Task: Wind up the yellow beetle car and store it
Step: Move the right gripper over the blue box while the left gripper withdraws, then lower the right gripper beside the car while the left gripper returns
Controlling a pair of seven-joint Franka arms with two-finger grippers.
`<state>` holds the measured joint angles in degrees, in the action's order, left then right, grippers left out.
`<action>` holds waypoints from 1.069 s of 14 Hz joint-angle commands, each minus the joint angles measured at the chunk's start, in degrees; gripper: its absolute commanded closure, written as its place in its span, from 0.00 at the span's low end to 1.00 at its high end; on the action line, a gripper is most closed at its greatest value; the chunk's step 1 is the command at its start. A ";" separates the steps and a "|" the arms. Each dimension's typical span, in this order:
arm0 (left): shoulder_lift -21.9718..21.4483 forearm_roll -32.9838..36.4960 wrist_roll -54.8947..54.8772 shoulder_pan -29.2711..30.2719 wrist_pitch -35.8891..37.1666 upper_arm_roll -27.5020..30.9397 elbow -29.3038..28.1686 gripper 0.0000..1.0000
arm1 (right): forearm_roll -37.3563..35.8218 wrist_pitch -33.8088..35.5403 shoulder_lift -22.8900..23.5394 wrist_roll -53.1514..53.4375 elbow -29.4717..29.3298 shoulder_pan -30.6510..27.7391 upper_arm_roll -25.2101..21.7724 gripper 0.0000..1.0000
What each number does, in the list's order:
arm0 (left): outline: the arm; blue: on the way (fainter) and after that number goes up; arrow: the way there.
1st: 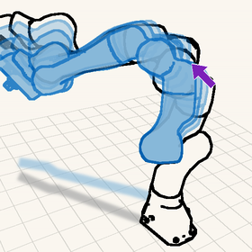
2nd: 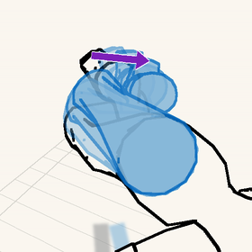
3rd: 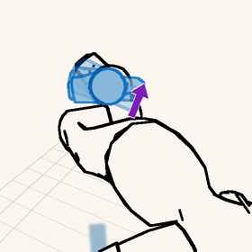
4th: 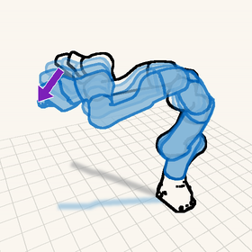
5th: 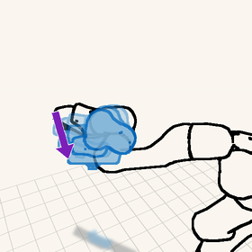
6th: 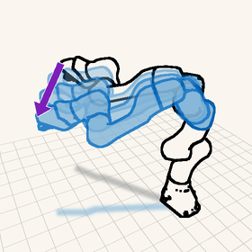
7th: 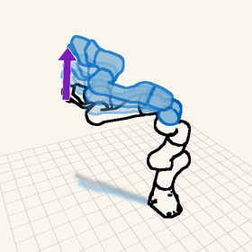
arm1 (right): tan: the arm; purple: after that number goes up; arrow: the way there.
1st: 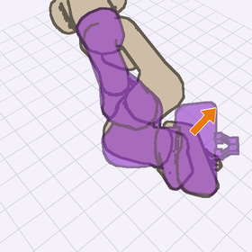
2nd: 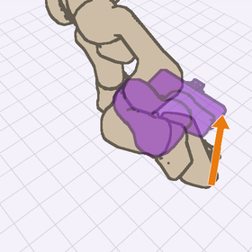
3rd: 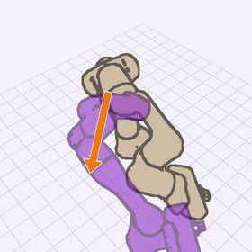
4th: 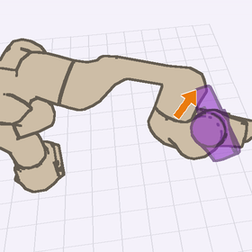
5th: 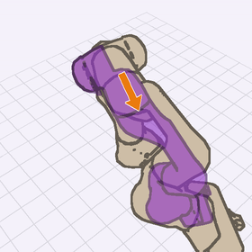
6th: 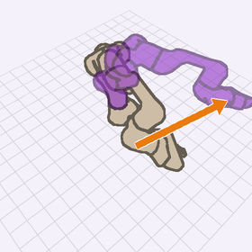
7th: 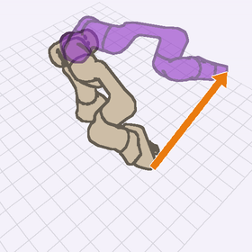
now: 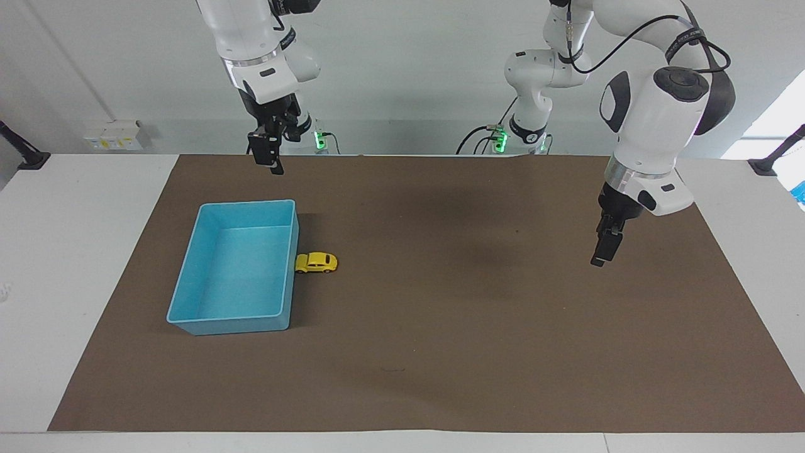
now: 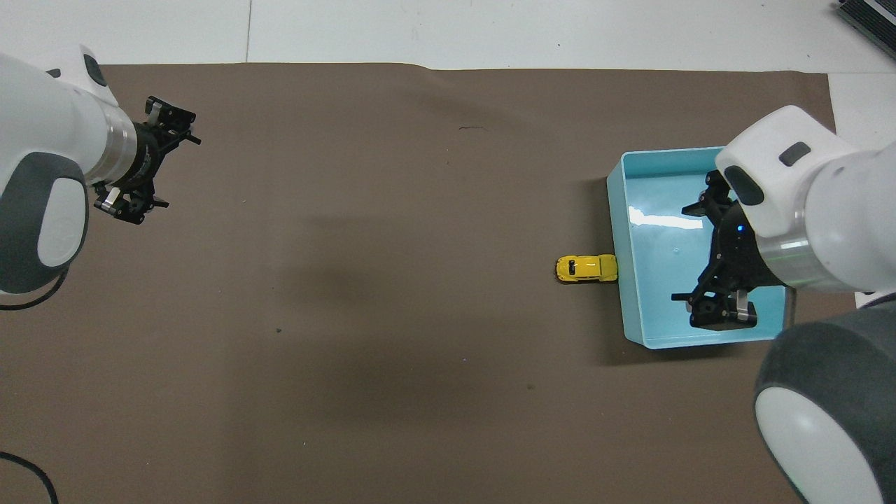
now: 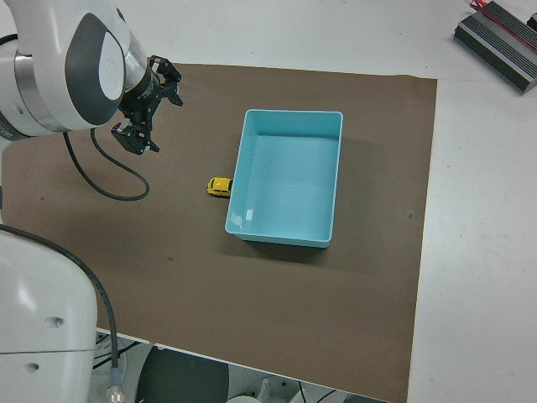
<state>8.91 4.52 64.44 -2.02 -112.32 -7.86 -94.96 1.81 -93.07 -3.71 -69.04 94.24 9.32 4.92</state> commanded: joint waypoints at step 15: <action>-6.98 -1.44 -60.74 5.09 11.16 -0.49 -1.28 0.00 | 0.03 -4.83 3.53 -13.75 4.28 -0.27 0.09 0.00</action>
<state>4.24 4.04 8.32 2.25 -103.11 -7.84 -95.44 1.81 -96.00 -0.01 -80.37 96.97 9.39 4.91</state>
